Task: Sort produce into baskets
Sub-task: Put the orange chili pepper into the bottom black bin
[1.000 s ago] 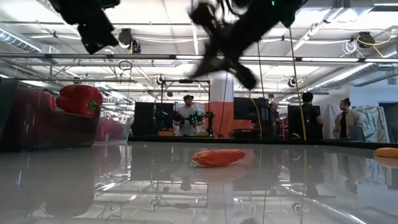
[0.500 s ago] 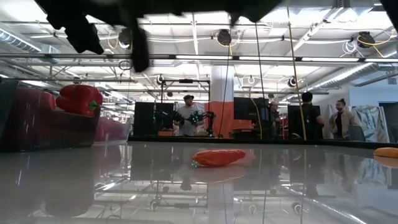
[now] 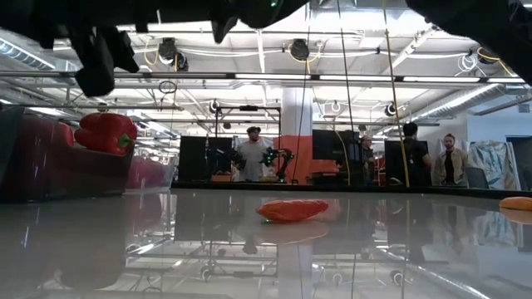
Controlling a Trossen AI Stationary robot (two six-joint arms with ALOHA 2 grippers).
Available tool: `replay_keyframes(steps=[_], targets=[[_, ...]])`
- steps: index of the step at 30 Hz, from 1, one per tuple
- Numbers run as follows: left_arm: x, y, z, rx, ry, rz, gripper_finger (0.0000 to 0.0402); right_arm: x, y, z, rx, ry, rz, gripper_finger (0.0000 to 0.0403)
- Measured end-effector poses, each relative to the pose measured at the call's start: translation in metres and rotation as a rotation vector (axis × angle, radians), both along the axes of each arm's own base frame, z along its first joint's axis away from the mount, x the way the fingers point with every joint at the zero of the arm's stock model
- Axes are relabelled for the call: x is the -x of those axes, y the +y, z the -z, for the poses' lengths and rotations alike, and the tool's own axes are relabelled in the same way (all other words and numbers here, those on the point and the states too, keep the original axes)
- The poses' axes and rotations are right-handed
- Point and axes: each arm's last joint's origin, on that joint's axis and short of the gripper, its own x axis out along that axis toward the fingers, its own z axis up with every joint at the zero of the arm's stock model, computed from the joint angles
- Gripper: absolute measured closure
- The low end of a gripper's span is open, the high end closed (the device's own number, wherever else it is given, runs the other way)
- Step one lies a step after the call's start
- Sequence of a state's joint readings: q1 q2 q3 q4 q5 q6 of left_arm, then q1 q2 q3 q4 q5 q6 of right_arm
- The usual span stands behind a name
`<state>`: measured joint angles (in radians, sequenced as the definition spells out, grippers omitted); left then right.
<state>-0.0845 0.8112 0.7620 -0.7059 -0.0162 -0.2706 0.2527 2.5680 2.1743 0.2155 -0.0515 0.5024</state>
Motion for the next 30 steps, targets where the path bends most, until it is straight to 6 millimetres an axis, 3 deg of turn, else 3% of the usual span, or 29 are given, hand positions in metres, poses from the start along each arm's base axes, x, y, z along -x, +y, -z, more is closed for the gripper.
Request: replay_keyframes(steps=[6,17,25,30], targets=[[0.0,0.0,0.0,-0.015,0.002,0.014,0.0247,-0.002,-0.002,0.004,0.062,0.021,0.002,0.0394],[0.0,0.0,0.0,-0.023,0.001,0.008,0.0247,-0.001,-0.003,0.009,0.109,0.054,0.015,0.0338],[0.0,0.001,0.0,-0.025,0.001,0.0,0.0247,-0.001,-0.008,0.01,0.105,0.09,0.012,0.0321],[0.0,0.001,0.0,-0.028,0.001,-0.007,0.0247,0.003,-0.017,-0.006,0.09,0.129,-0.052,0.0321]])
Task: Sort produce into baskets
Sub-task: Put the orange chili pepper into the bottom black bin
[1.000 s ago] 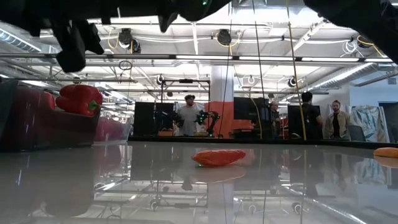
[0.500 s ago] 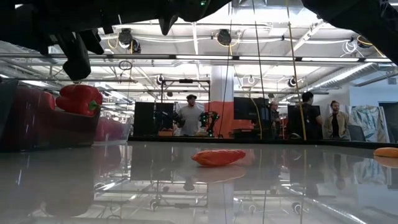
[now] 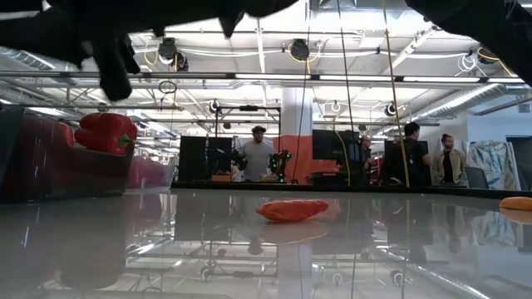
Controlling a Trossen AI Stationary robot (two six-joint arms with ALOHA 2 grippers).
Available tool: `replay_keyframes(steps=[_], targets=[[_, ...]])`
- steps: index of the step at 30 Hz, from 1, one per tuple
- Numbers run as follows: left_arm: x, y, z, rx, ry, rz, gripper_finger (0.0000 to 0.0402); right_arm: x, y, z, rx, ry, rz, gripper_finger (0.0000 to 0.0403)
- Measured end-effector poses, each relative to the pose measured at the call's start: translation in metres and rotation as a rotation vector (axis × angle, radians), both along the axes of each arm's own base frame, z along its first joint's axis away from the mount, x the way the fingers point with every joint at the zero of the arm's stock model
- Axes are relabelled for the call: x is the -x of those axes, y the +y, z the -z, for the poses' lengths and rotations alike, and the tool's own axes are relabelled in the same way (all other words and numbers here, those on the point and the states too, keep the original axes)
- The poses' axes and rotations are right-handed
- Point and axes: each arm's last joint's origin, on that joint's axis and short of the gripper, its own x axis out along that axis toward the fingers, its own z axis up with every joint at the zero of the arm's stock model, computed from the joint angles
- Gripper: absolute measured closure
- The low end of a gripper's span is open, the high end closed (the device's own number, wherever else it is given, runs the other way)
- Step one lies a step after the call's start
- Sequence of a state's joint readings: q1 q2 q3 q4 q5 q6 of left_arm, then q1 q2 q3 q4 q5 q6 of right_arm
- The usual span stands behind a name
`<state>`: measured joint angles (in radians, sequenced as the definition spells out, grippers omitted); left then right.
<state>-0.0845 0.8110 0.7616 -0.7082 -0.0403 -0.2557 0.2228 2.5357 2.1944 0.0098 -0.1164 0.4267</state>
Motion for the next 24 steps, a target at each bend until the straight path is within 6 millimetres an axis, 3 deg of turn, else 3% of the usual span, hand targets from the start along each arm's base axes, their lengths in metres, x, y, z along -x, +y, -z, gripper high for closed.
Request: replay_keyframes(steps=[6,15,20,24], targets=[[0.0,0.001,0.0,-0.014,-0.001,-0.016,0.0247,0.019,-0.014,-0.027,-0.024,0.203,-0.047,0.032],[-0.001,0.001,-0.001,-0.016,-0.019,-0.019,0.0247,0.093,-0.032,-0.08,0.074,0.695,-0.047,0.0321],[-0.003,0.001,-0.003,-0.021,-0.043,-0.027,0.0247,0.127,-0.038,-0.099,0.064,0.9,0.004,0.0321],[-0.003,0.001,-0.003,-0.025,-0.052,-0.032,0.0247,0.138,-0.032,-0.101,0.105,0.964,-0.001,0.0321]])
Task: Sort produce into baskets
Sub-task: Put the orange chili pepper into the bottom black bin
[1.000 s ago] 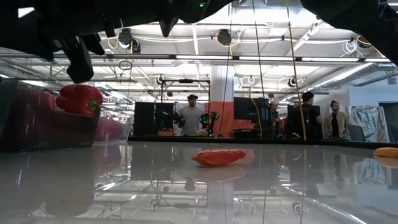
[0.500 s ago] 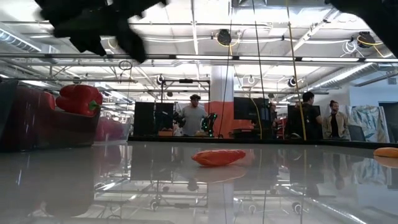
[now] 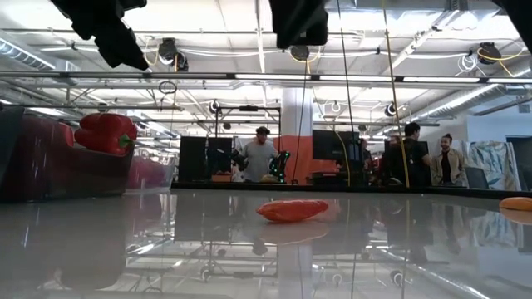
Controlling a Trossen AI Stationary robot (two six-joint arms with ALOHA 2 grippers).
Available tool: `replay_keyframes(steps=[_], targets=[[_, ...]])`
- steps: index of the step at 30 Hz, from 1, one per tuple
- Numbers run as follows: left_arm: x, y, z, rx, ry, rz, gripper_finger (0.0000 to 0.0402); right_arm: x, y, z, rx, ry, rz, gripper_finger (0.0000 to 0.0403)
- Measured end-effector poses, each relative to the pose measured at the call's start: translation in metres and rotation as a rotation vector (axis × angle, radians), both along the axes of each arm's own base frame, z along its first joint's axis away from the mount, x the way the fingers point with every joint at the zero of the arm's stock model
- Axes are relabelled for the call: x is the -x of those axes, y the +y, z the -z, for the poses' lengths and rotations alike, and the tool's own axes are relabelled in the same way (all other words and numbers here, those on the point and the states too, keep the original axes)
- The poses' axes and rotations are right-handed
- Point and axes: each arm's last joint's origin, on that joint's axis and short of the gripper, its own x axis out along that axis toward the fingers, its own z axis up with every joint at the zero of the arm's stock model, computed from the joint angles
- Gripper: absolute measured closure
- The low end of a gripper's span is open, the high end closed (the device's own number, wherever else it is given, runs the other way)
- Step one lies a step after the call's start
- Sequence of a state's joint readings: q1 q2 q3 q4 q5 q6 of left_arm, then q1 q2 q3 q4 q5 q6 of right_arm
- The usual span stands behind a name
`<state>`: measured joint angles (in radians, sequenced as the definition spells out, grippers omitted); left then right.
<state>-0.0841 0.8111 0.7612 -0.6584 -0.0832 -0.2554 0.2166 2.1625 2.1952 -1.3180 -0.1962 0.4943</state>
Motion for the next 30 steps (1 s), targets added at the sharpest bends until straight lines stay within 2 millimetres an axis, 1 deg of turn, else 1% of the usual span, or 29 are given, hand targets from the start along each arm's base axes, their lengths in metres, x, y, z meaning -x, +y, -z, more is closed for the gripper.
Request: replay_keyframes(steps=[3,8,10,13,15,18,20,27,30], targets=[[0.0,0.0,0.0,0.0,0.0,0.0,0.0247,0.003,0.019,0.003,0.023,-0.012,-0.092,0.0321],[0.0,0.0,0.0,-0.001,0.001,0.0,0.0247,0.005,0.054,0.014,0.069,-0.073,-0.35,0.0321],[0.0,0.0,0.0,-0.004,0.001,0.0,0.0247,0.005,0.065,0.018,0.117,-0.11,-0.421,0.0321],[0.0,0.0,-0.001,-0.009,-0.007,0.002,0.0247,0.001,0.08,0.026,0.208,-0.169,-0.474,0.0321],[-0.001,0.0,-0.001,-0.009,-0.017,0.003,0.0247,-0.001,0.088,0.034,0.259,-0.178,-0.49,0.0321],[-0.002,0.0,-0.002,-0.009,-0.027,0.003,0.0247,-0.004,0.093,0.05,0.293,-0.147,-0.504,0.0317],[-0.001,0.0,-0.002,-0.009,-0.025,0.003,0.0247,-0.004,0.096,0.057,0.295,-0.121,-0.505,0.0306],[-0.001,0.0,-0.002,-0.008,-0.022,0.003,0.0247,-0.009,0.099,0.084,0.311,-0.049,-0.528,0.024],[-0.001,0.0,-0.002,-0.008,-0.021,0.003,0.0247,-0.012,0.098,0.096,0.314,-0.022,-0.525,0.0221]])
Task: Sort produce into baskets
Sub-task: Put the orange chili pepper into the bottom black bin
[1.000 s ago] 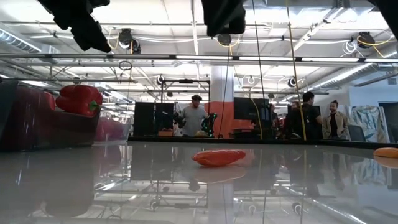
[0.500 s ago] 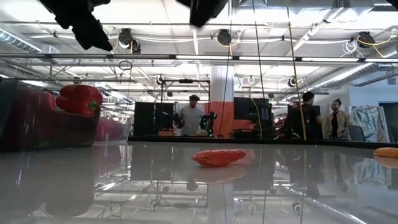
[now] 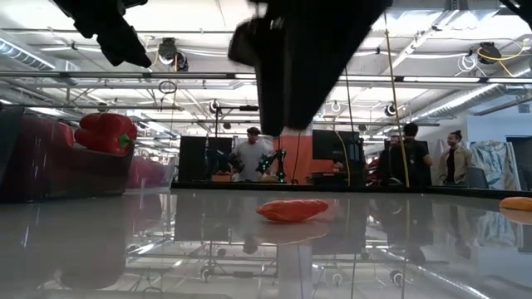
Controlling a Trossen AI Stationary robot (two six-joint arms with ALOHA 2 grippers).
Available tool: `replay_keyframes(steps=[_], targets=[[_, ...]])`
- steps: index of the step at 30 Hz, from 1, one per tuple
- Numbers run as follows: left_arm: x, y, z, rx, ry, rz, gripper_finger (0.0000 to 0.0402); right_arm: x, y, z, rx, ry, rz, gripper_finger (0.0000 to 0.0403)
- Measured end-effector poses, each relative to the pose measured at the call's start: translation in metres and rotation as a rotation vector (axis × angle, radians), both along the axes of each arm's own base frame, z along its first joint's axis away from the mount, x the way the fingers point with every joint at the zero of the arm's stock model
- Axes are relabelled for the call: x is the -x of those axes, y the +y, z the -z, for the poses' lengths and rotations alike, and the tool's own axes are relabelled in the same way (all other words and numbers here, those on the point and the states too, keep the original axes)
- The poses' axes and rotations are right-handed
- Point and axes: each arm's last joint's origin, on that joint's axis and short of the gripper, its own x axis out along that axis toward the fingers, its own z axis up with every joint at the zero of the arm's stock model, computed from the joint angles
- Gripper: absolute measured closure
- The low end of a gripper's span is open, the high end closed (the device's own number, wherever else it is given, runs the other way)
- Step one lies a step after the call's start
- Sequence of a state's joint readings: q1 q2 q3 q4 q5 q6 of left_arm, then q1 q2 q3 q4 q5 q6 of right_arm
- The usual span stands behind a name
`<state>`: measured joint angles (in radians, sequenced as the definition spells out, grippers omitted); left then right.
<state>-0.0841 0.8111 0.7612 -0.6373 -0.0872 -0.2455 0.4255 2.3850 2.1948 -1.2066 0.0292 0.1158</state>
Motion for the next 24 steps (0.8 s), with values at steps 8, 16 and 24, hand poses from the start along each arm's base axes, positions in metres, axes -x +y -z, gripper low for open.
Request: replay_keyframes(steps=[8,16,24], targets=[[0.0,0.0,0.0,0.001,0.0,0.001,0.0247,-0.001,-0.001,0.028,0.044,0.1,0.0,0.0211],[0.0,0.0,0.0,0.004,0.0,0.004,0.0247,-0.001,-0.003,0.048,0.074,0.174,-0.012,0.0219],[0.0,0.0,0.0,0.004,0.001,0.004,0.0247,-0.001,-0.003,0.051,0.068,0.185,0.007,0.0306]])
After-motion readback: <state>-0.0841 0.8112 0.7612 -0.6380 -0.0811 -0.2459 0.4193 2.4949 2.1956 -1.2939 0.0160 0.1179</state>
